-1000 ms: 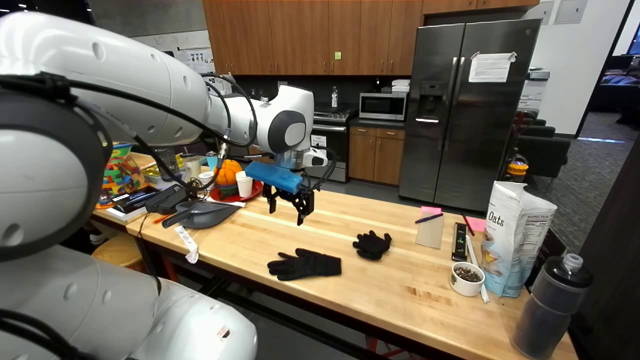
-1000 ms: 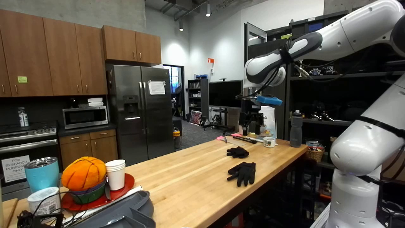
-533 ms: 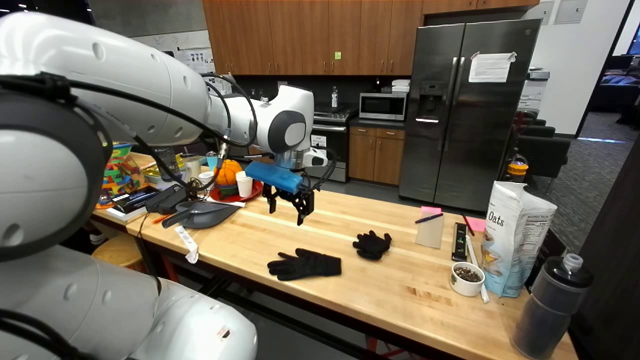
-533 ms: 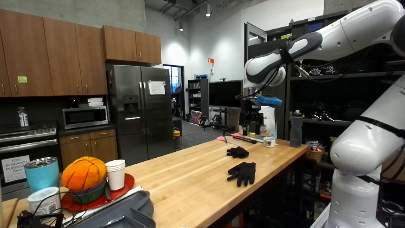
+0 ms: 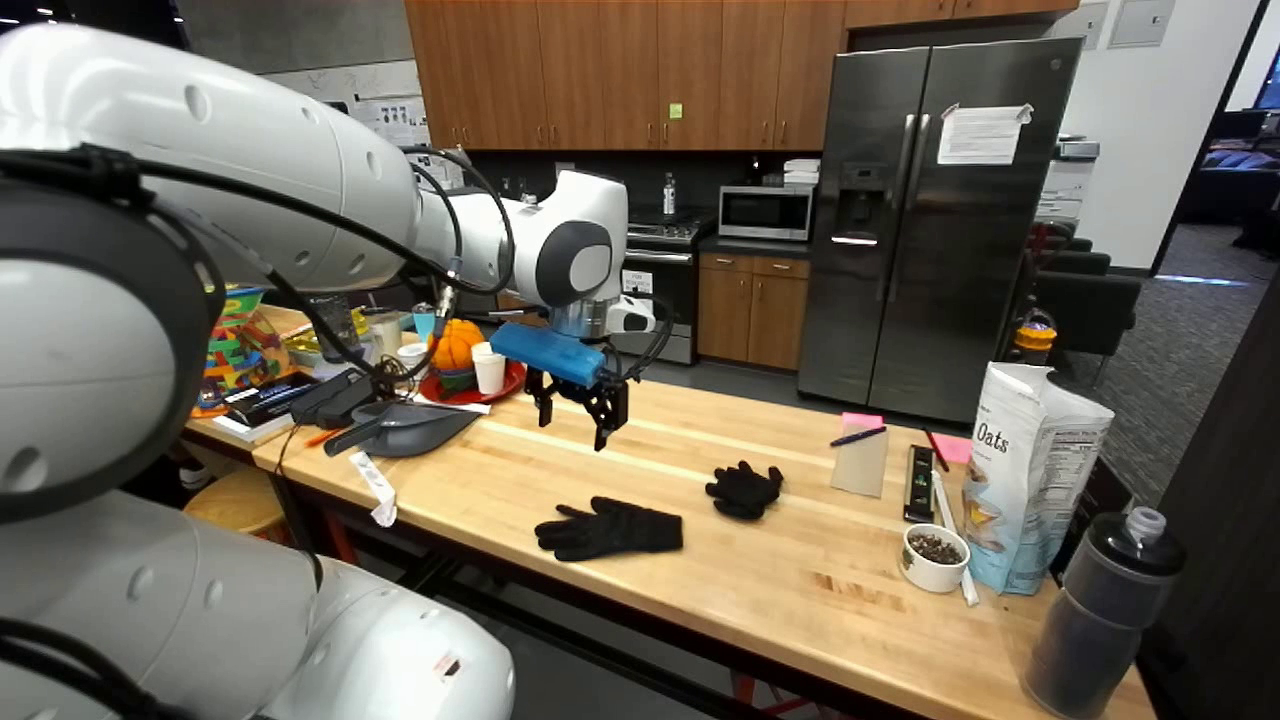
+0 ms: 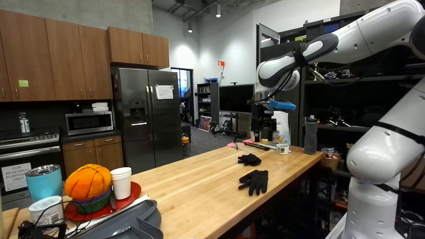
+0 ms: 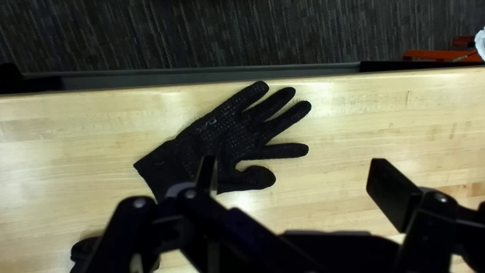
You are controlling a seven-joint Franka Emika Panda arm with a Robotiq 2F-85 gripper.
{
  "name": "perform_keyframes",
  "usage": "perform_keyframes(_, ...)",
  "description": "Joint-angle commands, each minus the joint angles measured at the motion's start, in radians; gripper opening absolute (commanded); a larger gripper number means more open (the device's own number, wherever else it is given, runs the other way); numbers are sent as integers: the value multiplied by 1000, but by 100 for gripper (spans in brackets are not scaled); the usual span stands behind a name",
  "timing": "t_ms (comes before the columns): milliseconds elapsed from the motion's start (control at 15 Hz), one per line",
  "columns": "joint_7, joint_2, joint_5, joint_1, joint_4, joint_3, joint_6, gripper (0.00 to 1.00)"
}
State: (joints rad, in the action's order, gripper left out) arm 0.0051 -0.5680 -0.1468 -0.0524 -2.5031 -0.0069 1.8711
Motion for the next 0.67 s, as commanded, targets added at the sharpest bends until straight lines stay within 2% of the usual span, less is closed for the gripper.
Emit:
perform_keyframes(0,6,-1,3,9,2,14,0,100)
perform_keyframes(400,148,38,-15,75,6,3,134,100)
perform_keyframes(600,234,90,-28,116,0,0,261,100)
